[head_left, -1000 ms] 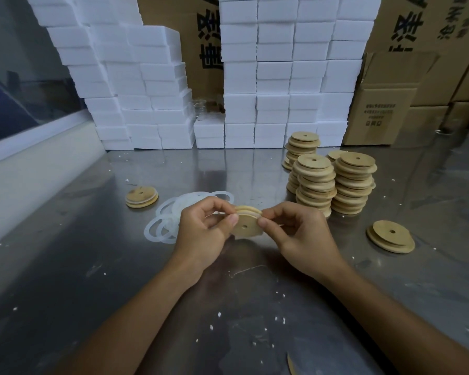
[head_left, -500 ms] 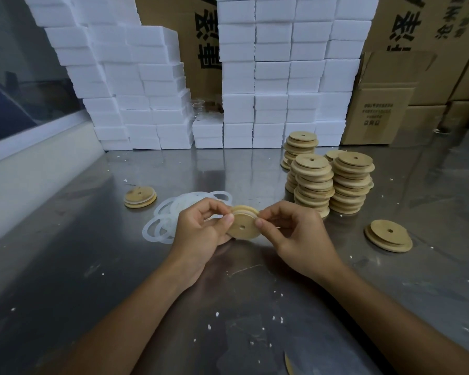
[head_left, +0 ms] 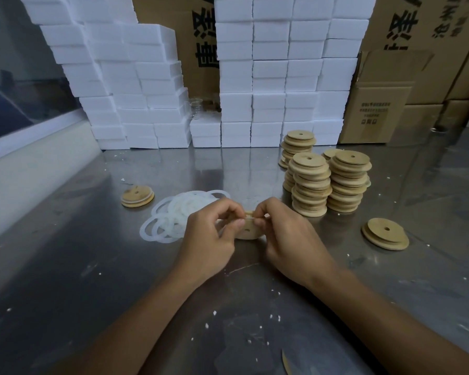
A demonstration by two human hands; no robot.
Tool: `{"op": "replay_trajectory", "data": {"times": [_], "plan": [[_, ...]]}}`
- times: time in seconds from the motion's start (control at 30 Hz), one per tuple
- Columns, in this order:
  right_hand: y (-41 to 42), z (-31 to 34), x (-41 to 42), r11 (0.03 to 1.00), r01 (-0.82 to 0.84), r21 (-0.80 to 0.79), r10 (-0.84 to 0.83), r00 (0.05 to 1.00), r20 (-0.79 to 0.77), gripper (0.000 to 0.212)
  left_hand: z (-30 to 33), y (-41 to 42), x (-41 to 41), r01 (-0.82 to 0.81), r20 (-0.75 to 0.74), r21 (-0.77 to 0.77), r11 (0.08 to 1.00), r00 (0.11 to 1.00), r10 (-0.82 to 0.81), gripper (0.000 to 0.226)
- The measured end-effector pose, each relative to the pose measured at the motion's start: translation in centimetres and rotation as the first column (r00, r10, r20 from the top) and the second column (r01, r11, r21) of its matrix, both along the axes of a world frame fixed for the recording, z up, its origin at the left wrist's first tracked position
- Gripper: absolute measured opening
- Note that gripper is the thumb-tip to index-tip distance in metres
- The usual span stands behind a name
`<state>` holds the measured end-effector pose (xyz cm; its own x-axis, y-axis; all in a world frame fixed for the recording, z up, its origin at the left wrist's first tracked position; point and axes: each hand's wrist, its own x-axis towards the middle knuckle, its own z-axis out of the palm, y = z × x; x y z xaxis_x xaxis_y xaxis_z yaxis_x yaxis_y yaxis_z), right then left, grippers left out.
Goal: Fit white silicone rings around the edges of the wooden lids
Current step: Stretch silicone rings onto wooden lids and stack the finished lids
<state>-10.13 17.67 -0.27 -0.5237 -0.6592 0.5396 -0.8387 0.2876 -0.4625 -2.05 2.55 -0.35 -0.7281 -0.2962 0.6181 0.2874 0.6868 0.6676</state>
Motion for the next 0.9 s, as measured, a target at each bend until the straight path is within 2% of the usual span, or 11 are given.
{"op": "replay_trajectory", "data": {"times": [0.07, 0.17, 0.3, 0.43, 0.6, 0.73, 0.8, 0.9], "plan": [[-0.1, 0.0, 0.0, 1.0, 0.012, 0.003, -0.012, 1.0, 0.005, 0.007, 0.1, 0.1, 0.0, -0.025, -0.006, -0.048, 0.999, 1.0, 0.024, 0.026], [-0.4, -0.1, 0.5, 0.997, 0.015, -0.075, -0.012, 1.0, 0.029, 0.002, 0.2, 0.1, 0.1, -0.067, 0.021, -0.072, 0.995, 0.997, 0.069, 0.032], [-0.5, -0.1, 0.3, 0.988, 0.011, -0.154, 0.004, 0.995, 0.101, 0.01, 0.2, -0.3, 0.3, -0.091, 0.1, 0.07, 0.993, 0.991, 0.083, 0.032], [-0.4, -0.3, -0.2, 0.985, 0.032, -0.172, 0.001, 0.982, 0.188, 0.004, 0.2, -0.4, 0.1, -0.087, 0.136, 0.174, 0.981, 0.989, 0.063, 0.025], [-0.2, -0.4, -0.4, 0.991, -0.004, -0.132, 0.019, 0.993, 0.113, 0.007, 0.4, 0.0, 0.3, -0.031, 0.004, -0.048, 0.998, 0.999, 0.031, 0.014], [-0.3, -0.5, -0.1, 0.991, -0.048, -0.124, 0.05, 0.999, 0.012, 0.006, 0.3, 0.0, 0.2, 0.007, -0.003, -0.059, 0.998, 1.0, -0.008, 0.013], [-0.4, -0.6, 0.0, 0.987, -0.068, -0.144, 0.073, 0.997, 0.024, 0.009, 0.0, -0.3, 0.1, -0.006, 0.021, -0.014, 1.0, 1.0, 0.006, 0.017], [-0.5, -0.7, -0.1, 0.987, -0.074, -0.143, 0.092, 0.989, 0.119, 0.019, -0.2, -0.5, 0.0, -0.03, 0.081, 0.19, 0.981, 0.997, 0.015, 0.028]]}}
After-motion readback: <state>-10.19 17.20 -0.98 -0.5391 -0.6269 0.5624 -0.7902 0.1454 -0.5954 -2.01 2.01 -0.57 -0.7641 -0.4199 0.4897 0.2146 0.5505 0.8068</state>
